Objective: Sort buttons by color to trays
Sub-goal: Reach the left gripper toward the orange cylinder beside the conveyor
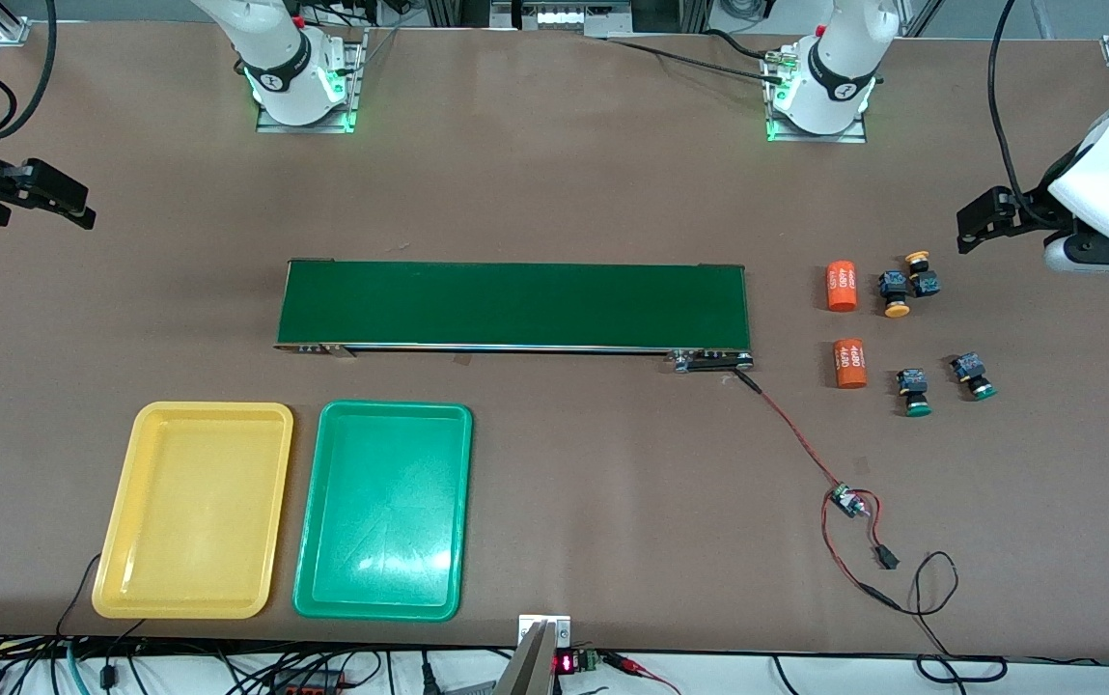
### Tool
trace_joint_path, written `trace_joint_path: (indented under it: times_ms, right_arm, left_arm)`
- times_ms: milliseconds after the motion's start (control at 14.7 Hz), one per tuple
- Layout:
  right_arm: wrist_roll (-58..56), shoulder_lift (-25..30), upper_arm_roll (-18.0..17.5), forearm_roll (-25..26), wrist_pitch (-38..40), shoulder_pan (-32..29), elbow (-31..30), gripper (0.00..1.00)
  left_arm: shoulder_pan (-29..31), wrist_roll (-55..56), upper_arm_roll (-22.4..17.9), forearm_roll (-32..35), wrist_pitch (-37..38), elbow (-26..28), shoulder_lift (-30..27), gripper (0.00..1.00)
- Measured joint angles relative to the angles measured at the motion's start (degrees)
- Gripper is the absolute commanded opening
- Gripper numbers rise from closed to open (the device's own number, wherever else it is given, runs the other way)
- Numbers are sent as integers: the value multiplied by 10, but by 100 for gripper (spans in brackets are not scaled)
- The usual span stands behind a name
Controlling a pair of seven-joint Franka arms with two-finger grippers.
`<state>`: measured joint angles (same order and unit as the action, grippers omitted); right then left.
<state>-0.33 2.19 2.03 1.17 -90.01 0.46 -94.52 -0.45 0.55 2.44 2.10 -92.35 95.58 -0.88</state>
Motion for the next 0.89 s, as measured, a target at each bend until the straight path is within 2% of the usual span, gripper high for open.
trace_joint_path:
  times_ms: [341, 545, 885]
  right_arm:
    - [-7, 0, 0, 0, 7, 0, 0, 100]
    - [-7, 0, 0, 0, 7, 1, 0, 100]
    - [-7, 0, 0, 0, 7, 1, 0, 100]
  left_arm:
    - [-1, 0, 0, 0, 2, 0, 1, 100]
    - [-3, 0, 0, 0, 31, -1, 10, 100]
    - [-5, 0, 4, 0, 65, -68, 68, 100]
